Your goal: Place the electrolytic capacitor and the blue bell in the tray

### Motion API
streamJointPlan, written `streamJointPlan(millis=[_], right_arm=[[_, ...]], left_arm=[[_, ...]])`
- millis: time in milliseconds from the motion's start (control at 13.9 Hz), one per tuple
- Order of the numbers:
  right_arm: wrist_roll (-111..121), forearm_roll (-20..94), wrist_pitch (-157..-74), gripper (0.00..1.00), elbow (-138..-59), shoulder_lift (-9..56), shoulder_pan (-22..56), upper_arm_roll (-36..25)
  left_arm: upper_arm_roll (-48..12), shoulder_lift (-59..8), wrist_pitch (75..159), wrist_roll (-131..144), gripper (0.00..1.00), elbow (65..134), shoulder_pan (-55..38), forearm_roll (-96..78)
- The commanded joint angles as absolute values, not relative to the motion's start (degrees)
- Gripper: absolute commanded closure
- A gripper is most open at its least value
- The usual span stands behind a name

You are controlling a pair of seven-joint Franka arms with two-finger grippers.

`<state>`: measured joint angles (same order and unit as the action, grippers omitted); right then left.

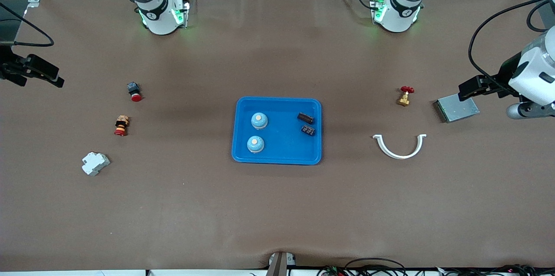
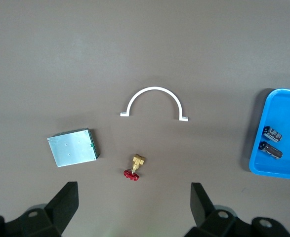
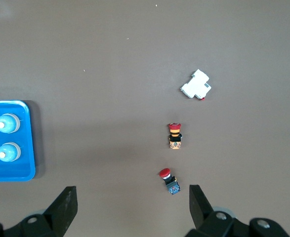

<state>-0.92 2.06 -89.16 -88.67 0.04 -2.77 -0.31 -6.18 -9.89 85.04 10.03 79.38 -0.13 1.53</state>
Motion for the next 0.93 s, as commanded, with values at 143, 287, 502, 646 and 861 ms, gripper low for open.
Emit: streamJointPlan(millis=[143, 287, 502, 646, 861], right_arm=[[-1.67, 3.08, -89.21, 0.0, -90.35, -1.41, -3.6, 0.18], [-1.76, 3.08, -89.21, 0.0, -90.44, -1.41, -3.6, 0.18], [-1.76, 3.08, -89.12, 0.0, -90.53, -1.41, -3.69, 0.18], [-1.76, 3.08, -89.12, 0.0, -90.53, -1.41, -3.6, 0.18], [-1.76, 3.08, -89.12, 0.0, -90.53, -1.32, -3.69, 0.18]], left_arm=[[-0.8, -7.21, 87.27, 6.5, 0.0, 82.09, -2.28, -1.66], [0.52, -6.16, 88.76, 6.5, 0.0, 83.4, -2.29, -3.16], [0.62, -5.89, 90.08, 5.98, 0.0, 83.32, -2.64, -2.99], [0.53, -6.06, 90.96, 4.67, 0.0, 83.06, -2.11, -2.55], [0.53, -6.06, 91.41, 2.99, 0.0, 83.32, -1.85, -2.64]])
